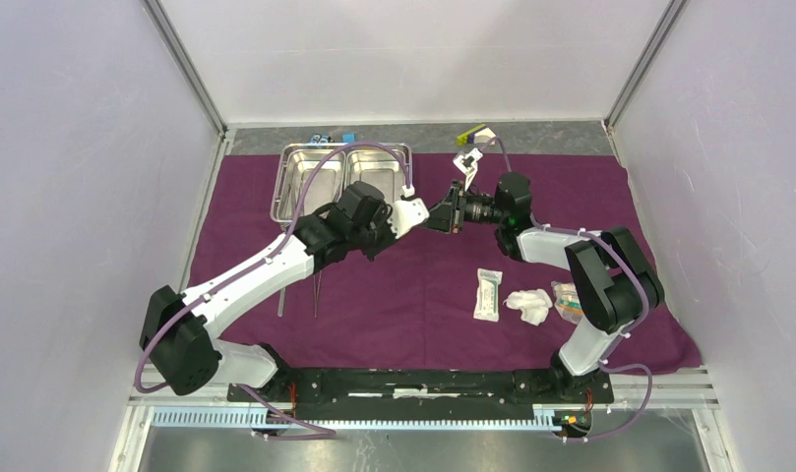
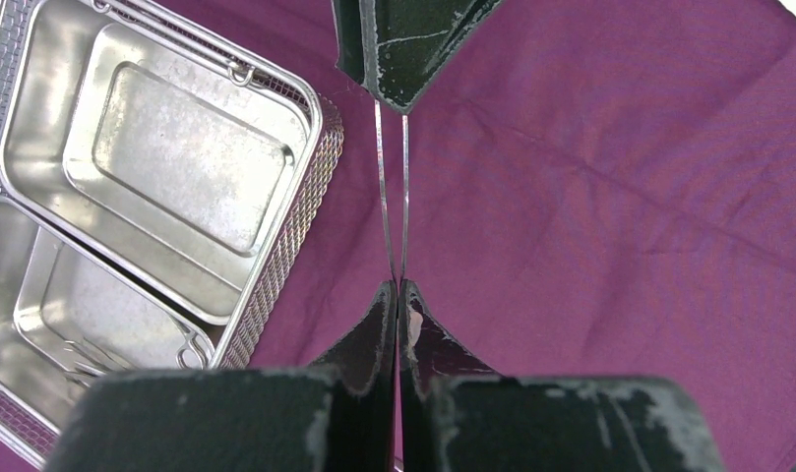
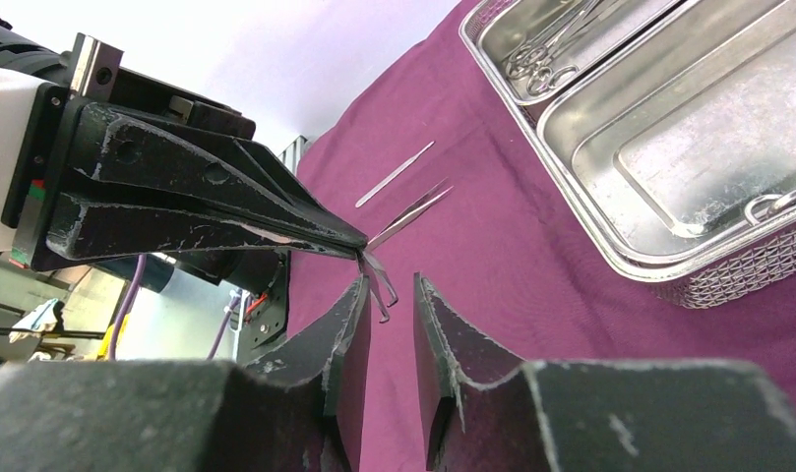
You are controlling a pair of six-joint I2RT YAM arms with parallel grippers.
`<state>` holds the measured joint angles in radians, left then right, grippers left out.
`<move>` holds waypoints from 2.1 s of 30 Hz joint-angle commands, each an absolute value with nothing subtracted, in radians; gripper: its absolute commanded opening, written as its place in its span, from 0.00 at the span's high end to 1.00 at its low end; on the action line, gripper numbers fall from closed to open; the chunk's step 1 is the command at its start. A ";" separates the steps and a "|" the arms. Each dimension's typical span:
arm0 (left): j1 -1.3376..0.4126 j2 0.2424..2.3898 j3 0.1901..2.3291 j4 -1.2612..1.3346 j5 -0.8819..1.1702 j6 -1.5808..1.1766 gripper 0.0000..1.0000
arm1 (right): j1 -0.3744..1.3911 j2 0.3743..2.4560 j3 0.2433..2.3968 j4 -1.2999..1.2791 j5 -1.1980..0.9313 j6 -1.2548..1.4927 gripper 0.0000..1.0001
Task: Open and lay out the surgical kit
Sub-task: Place the medical item in the surgical kit.
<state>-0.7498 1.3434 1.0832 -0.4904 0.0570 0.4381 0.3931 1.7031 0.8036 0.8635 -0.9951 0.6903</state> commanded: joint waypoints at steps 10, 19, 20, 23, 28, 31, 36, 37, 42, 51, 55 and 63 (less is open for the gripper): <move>-0.760 1.324 1.077 -0.446 0.051 0.500 0.98 | 0.400 1.721 0.810 0.942 -1.019 0.718 0.84; -0.760 1.330 1.075 -0.445 0.050 0.496 0.97 | 0.400 1.717 0.808 0.946 -1.011 0.730 1.00; -0.760 1.333 1.075 -0.445 0.048 0.496 0.95 | 0.400 1.714 0.807 0.940 -1.007 0.730 1.00; -0.759 1.340 1.077 -0.440 0.042 0.498 0.85 | 0.400 1.710 0.805 0.930 -0.996 0.731 1.00; -0.761 1.351 1.093 -0.435 0.029 0.518 0.64 | 0.400 1.705 0.794 0.928 -0.980 0.745 1.00; -0.761 1.369 1.106 -0.425 0.035 0.524 0.54 | 0.399 1.700 0.789 0.932 -0.978 0.752 1.00; -0.764 1.406 1.143 -0.408 0.046 0.528 0.47 | 0.399 1.698 0.785 0.930 -0.977 0.750 1.00; -0.767 1.413 1.153 -0.408 0.050 0.524 0.46 | 0.399 1.698 0.785 0.930 -0.977 0.750 1.00; -0.771 1.449 1.191 -0.408 0.063 0.514 0.47 | 0.399 1.698 0.787 0.916 -0.975 0.741 1.00; -0.778 1.467 1.206 -0.408 0.083 0.494 0.58 | 0.397 1.708 0.790 0.908 -0.974 0.737 1.00; -0.782 1.475 1.210 -0.409 0.089 0.488 0.60 | 0.397 1.707 0.791 0.907 -0.974 0.735 1.00; -0.788 1.477 1.224 -0.410 0.091 0.480 0.65 | 0.395 1.714 0.790 0.902 -0.973 0.730 1.00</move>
<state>-0.7807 1.4750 1.1725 -0.4458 0.0639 0.4816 0.3927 1.7180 0.7876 0.8795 -0.9787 0.7437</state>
